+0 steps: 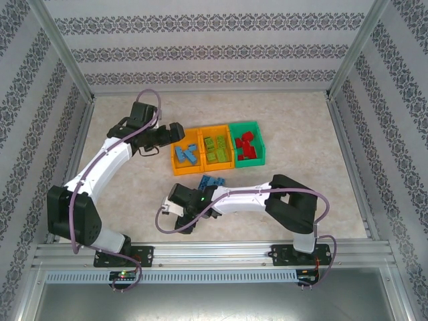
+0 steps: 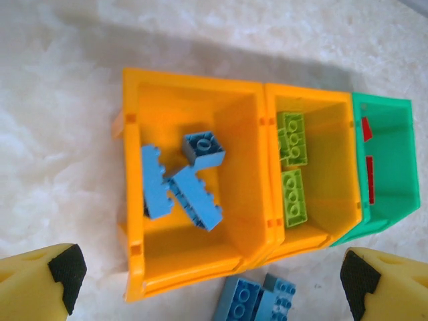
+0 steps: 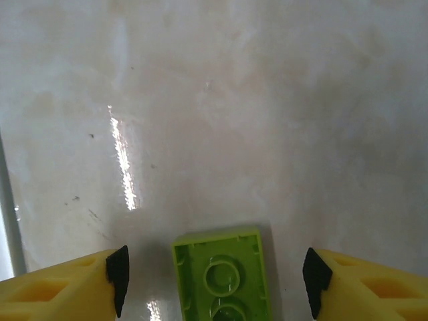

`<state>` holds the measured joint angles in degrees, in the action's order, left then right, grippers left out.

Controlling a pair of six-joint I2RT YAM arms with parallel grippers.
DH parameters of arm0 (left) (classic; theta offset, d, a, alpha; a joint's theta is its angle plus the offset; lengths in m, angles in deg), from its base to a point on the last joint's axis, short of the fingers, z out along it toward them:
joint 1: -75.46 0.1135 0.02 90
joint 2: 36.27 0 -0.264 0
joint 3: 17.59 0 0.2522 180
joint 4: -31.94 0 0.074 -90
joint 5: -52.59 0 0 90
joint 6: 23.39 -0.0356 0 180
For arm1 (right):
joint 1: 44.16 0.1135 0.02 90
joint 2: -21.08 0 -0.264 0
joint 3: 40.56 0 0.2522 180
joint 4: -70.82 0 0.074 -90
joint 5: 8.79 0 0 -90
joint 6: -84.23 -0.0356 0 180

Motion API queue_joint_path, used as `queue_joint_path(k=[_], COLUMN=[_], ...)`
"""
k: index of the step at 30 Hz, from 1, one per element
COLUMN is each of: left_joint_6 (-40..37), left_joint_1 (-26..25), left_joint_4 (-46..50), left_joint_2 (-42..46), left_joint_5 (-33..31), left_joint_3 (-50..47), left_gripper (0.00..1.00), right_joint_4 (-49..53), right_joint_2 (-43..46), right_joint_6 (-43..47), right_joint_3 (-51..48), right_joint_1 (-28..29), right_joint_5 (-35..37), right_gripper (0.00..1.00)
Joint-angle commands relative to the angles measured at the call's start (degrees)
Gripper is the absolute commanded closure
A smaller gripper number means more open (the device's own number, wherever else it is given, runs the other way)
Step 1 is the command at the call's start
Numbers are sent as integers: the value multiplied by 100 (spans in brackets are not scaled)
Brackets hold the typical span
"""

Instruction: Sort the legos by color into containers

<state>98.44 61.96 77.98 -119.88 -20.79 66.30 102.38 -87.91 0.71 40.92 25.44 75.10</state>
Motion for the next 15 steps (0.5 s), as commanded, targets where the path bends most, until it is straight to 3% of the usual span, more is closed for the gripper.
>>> queue_joint_path(k=[1, 9, 15], left_joint_6=[60, 102, 132], left_joint_1=[78, 124, 189], left_joint_4=[-185, -229, -230], left_joint_2=[279, 418, 544], left_joint_5=[190, 228, 245], left_joint_3=[-144, -349, -472], left_gripper=[1, 1, 1], right_joint_4=[206, 529, 677], right_joint_2=[-161, -352, -536], right_joint_6=[143, 392, 465], right_joint_3=[180, 219, 341], right_joint_1=[-51, -153, -183], right_joint_5=[-79, -460, -356], right_gripper=[30, 46, 59])
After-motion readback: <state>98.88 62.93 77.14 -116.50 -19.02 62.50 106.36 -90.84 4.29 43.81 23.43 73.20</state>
